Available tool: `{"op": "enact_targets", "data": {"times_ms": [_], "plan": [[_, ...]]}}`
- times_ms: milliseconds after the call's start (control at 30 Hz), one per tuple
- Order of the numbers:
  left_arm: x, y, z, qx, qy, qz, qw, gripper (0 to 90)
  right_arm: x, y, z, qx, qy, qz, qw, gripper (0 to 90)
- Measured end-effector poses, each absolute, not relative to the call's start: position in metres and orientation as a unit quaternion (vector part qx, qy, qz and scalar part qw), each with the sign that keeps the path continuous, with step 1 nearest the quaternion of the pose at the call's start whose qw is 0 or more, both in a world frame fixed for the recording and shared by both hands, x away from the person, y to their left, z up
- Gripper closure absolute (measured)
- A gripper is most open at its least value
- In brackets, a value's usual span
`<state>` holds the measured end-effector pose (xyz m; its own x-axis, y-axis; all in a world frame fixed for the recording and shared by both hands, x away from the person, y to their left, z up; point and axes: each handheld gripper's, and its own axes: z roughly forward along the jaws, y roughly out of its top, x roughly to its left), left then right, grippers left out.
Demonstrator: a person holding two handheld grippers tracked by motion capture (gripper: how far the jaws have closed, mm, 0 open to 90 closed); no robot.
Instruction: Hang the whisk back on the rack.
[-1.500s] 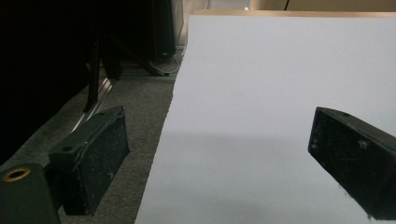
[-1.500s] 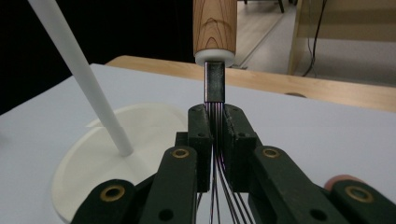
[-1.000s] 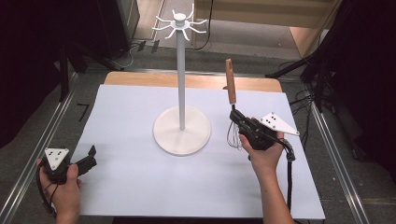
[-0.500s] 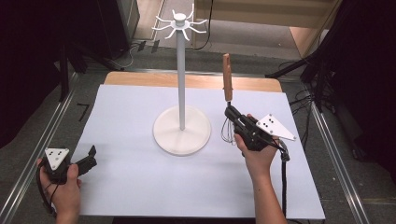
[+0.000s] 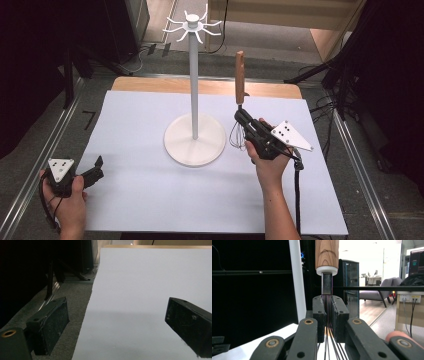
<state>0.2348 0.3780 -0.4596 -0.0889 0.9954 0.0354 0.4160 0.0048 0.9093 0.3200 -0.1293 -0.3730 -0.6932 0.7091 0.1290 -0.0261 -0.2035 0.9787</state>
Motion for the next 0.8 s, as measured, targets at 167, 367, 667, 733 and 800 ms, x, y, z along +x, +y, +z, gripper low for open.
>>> {"op": "enact_targets", "data": {"times_ms": [167,367,667,733,800], "plan": [[0.235,0.378,-0.46,0.574,0.614,0.41,0.354,6.0,0.32,-0.125,-0.369,0.285,0.572,0.725,0.256,84.3],[0.235,0.378,-0.46,0.575,0.613,0.41,0.354,6.0,0.322,-0.121,-0.367,0.281,0.567,0.732,0.252,84.3],[0.235,0.378,-0.46,0.574,0.613,0.41,0.355,6.0,0.325,-0.115,-0.357,0.267,0.563,0.741,0.25,84.3],[0.235,0.378,-0.46,0.574,0.613,0.41,0.355,6.0,0.326,-0.114,-0.355,0.266,0.563,0.742,0.25,84.3],[0.235,0.378,-0.46,0.574,0.613,0.41,0.355,6.0,0.327,-0.112,-0.352,0.261,0.562,0.744,0.249,84.3]]}}
